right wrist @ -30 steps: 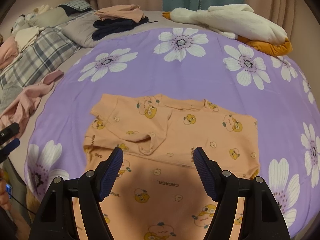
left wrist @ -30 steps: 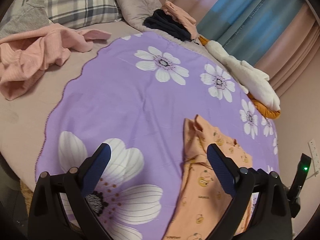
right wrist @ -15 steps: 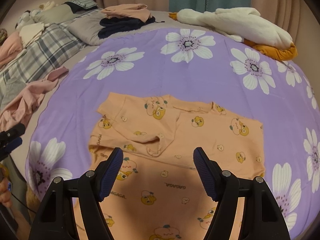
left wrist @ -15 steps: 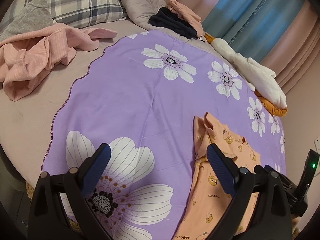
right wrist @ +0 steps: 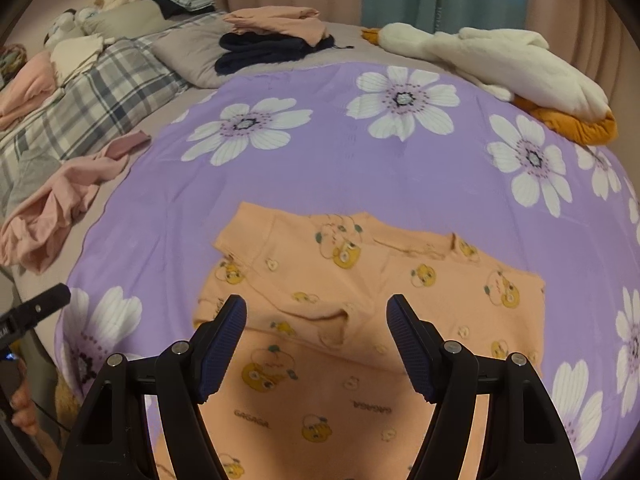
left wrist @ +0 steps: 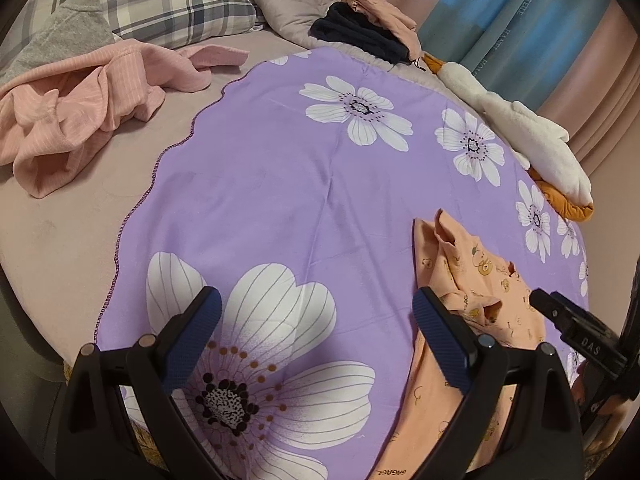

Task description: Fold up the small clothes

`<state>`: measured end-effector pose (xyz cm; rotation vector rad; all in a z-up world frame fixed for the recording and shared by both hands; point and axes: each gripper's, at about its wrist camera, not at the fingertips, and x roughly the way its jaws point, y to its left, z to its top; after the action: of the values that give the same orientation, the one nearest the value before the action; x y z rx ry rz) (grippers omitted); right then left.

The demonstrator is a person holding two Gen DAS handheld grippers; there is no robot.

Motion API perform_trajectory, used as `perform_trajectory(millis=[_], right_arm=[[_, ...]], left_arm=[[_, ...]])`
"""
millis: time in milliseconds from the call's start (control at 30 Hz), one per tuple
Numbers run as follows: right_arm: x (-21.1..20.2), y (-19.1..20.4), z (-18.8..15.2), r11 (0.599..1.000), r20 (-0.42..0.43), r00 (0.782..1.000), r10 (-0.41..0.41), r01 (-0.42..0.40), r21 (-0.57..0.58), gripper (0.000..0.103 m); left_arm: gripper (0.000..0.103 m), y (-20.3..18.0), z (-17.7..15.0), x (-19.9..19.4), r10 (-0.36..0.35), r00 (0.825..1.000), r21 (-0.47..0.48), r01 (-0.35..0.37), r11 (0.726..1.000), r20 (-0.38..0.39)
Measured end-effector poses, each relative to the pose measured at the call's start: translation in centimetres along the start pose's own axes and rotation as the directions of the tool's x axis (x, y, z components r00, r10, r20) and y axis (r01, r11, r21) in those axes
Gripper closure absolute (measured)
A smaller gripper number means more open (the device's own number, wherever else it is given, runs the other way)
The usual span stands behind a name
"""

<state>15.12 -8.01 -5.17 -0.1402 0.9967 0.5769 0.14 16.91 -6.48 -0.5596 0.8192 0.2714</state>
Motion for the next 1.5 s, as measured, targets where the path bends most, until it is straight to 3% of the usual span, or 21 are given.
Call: perform_trajectory(millis=[667, 900, 1067, 1100, 1233, 1267, 1500], right_arm=[[2.4, 0.0, 1.9, 0.990, -0.053, 0.991, 0.124, -0.120, 0.081, 0.031], [5.3, 3.8, 2.6, 0.991, -0.100, 0.986, 0.136, -0.137, -0.004, 0.031], [8.4, 6.9, 2.8, 0.991, -0.121, 0.988, 0.093, -0.104, -0.089, 0.031], [9.1, 7.1, 2.8, 0.991, -0.129, 0.989, 0.078, -0.090, -0.095, 0.037], [10.0, 6.0, 3.3, 0.994, -0.139, 0.987, 0.080, -0.089, -0.058, 0.087], [9.7, 5.6, 3.4, 0.994, -0.122, 0.988, 0.099, -0.104, -0.036, 0.095], [4.4, 1.3, 4.9, 0.994, 0.041, 0.995, 0.092, -0.094, 0.054, 0.096]], left_arm=[[0.007, 0.0, -0.4, 0.7, 0.032, 0.999, 0.010, -0.032, 0.999, -0.025], [0.007, 0.0, -0.4, 0.8, 0.038, 0.999, 0.004, -0.038, 0.999, -0.037], [0.007, 0.1, -0.5, 0.6, 0.045, 0.998, 0.007, -0.044, 0.999, -0.038], [0.007, 0.1, -0.6, 0.6, 0.044, 0.998, 0.006, -0.044, 0.999, -0.037], [0.007, 0.1, -0.7, 0.9, 0.043, 0.998, 0.010, -0.042, 0.999, -0.049], [0.007, 0.1, -0.7, 0.9, 0.044, 0.998, 0.012, -0.043, 0.999, -0.049], [0.007, -0.3, -0.9, 1.7, 0.027, 0.998, 0.010, -0.026, 1.000, -0.061]])
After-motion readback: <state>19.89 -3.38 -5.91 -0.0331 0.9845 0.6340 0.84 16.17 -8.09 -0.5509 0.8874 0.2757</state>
